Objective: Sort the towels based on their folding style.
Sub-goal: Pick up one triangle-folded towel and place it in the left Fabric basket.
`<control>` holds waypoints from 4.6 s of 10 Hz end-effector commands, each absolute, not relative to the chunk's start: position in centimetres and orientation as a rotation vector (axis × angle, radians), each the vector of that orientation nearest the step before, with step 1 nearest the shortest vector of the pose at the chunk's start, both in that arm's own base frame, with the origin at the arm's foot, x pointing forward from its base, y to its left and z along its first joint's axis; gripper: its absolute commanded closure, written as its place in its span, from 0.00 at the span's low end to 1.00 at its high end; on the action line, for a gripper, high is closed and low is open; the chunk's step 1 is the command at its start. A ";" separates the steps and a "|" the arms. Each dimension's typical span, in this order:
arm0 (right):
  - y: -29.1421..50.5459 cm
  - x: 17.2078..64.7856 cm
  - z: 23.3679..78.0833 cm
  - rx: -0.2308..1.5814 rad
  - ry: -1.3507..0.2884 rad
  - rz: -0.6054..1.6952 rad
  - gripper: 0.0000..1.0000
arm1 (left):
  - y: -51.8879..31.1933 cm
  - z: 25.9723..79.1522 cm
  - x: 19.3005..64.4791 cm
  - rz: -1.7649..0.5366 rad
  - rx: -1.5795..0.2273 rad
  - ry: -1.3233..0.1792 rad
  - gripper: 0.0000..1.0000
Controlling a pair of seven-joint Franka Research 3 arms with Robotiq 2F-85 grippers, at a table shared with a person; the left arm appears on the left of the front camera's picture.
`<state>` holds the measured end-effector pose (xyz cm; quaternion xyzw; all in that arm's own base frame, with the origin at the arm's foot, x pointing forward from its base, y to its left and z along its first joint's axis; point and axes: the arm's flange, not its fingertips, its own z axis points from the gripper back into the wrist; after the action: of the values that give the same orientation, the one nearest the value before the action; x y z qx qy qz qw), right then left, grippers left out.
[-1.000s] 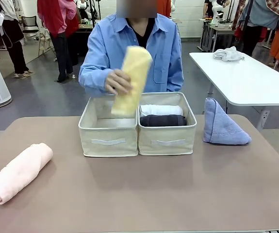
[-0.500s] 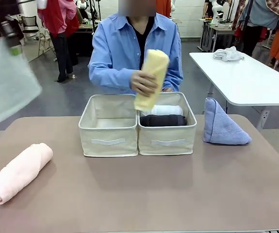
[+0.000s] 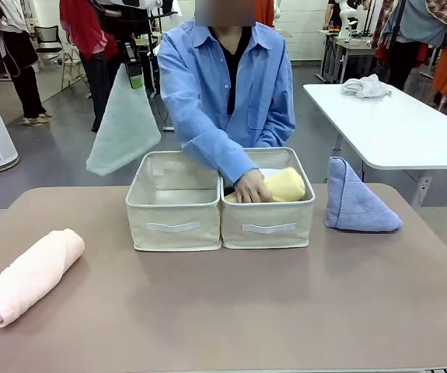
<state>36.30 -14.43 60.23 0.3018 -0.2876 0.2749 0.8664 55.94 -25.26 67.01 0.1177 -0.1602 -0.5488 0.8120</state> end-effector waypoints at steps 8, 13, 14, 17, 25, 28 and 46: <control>-14.4 36.3 60.1 0.643 -0.612 0.580 0.00 | -25.4 67.4 54.8 -1.181 0.268 -0.356 0.85; -14.4 36.3 60.1 0.643 -0.612 0.580 0.00 | -31.1 66.6 49.0 -1.648 0.173 -0.356 0.85; -14.4 36.3 60.1 0.643 -0.612 0.580 0.00 | -32.2 66.4 48.0 -1.694 0.175 -0.365 0.85; -14.4 36.3 60.1 0.643 -0.612 0.580 0.00 | -34.5 65.4 48.6 -1.793 0.207 -0.388 0.85; -14.4 36.3 60.1 0.643 -0.612 0.580 0.00 | -35.6 58.6 52.1 -1.944 0.066 -0.257 0.85; -14.4 36.3 60.1 0.643 -0.612 0.580 0.00 | -36.5 56.6 53.5 -1.946 0.011 -0.312 0.85; -14.4 36.3 60.1 0.643 -0.612 0.580 0.00 | -39.2 50.3 55.9 -1.815 -0.042 0.001 0.26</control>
<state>36.29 -14.44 60.23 0.3019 -0.2878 0.2745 0.8664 56.04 -38.68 49.30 -0.0399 -0.0076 -0.7964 0.6034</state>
